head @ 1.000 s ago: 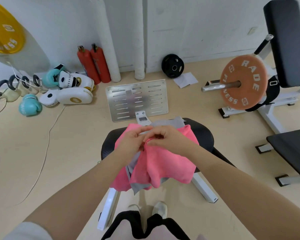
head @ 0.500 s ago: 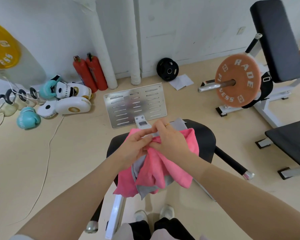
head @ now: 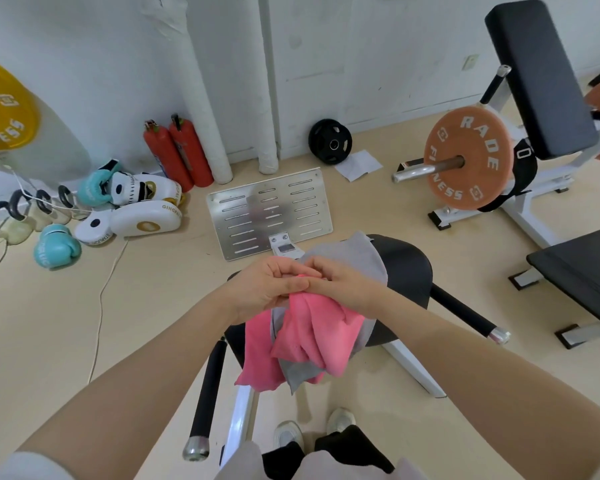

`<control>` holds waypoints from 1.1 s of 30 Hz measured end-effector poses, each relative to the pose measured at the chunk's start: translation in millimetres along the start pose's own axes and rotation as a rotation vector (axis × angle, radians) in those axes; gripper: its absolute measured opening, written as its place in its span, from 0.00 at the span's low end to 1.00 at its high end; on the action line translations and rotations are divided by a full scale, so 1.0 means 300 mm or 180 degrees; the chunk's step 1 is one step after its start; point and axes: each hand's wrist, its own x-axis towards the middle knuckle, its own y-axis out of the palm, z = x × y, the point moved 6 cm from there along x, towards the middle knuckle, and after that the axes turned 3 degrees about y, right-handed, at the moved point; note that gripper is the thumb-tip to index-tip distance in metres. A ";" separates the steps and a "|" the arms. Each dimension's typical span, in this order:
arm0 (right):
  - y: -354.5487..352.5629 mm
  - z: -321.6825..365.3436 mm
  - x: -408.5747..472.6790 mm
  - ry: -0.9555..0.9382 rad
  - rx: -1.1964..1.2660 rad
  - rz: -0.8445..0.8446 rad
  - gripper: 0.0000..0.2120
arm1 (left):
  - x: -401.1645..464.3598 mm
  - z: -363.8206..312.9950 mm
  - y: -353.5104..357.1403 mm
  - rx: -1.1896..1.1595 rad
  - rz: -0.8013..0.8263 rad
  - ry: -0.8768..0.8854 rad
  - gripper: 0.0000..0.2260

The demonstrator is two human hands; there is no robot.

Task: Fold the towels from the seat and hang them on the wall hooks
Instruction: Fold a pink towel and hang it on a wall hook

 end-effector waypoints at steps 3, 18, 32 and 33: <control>0.047 0.050 -0.035 0.0155 0.0433 0.0640 0.17 | -0.021 -0.003 -0.005 -0.0241 0.0036 0.0093 0.08; -0.007 -0.113 -0.119 0.1410 -0.1363 0.0417 0.16 | -0.106 -0.111 -0.136 -0.0368 -0.0496 0.0722 0.18; -0.241 -0.086 -0.145 0.1048 -0.2864 -0.2651 0.12 | -0.123 -0.128 -0.100 0.0036 -0.0610 0.0732 0.15; -0.265 -0.135 -0.156 0.1378 -0.2572 -0.2667 0.11 | -0.118 -0.117 -0.097 -0.0117 -0.0598 0.0669 0.15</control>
